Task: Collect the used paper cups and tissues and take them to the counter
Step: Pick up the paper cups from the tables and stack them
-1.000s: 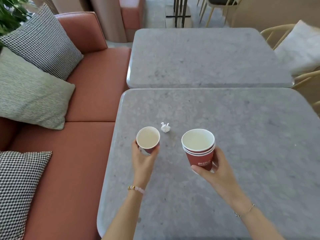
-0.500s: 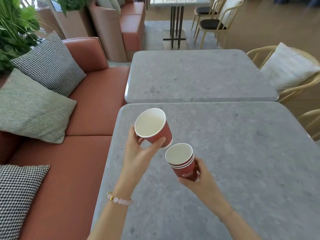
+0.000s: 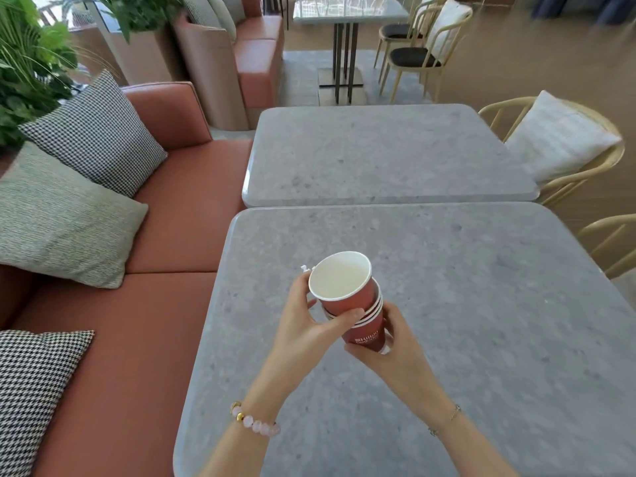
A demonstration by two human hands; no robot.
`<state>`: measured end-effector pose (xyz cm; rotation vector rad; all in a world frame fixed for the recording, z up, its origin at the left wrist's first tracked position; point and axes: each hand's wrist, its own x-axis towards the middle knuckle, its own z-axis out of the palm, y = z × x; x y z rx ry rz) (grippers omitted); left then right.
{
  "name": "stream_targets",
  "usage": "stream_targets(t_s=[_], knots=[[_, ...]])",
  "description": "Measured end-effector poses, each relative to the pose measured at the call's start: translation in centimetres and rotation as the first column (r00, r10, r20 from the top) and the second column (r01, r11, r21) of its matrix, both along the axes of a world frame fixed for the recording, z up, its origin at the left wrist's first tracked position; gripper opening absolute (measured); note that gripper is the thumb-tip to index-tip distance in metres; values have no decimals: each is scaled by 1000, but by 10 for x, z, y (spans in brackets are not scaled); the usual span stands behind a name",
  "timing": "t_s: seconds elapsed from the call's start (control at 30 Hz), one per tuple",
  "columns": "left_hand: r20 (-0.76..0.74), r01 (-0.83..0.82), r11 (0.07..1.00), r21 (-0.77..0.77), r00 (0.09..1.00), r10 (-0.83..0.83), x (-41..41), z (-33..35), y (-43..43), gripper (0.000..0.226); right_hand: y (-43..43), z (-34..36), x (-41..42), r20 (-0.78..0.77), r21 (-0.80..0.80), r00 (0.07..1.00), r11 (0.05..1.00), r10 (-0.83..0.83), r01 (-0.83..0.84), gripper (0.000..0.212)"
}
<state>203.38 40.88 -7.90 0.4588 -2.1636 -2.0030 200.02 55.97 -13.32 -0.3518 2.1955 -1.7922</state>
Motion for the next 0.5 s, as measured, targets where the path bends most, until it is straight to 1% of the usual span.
stream_targets(t_s=[0.07, 0.17, 0.3, 0.4, 0.5], knots=[[12, 31, 1000, -6, 999, -30, 2, 1, 3, 59, 2, 1, 1, 4, -13, 1000, 1000, -1, 1, 57], [18, 81, 995, -58, 997, -80, 3, 2, 6, 55, 6, 1, 2, 15, -25, 1000, 1000, -3, 3, 58], [25, 124, 986, -114, 992, -122, 6, 3, 11, 64, 11, 2, 2, 18, -41, 1000, 999, -10, 11, 58], [23, 136, 978, -155, 991, -134, 8, 4, 11, 67, 15, 4, 0, 26, -55, 999, 998, -25, 26, 57], [21, 153, 974, -164, 988, -151, 10, 6, 10, 59, 19, 6, -2, 27, -54, 999, 998, -28, 30, 57]])
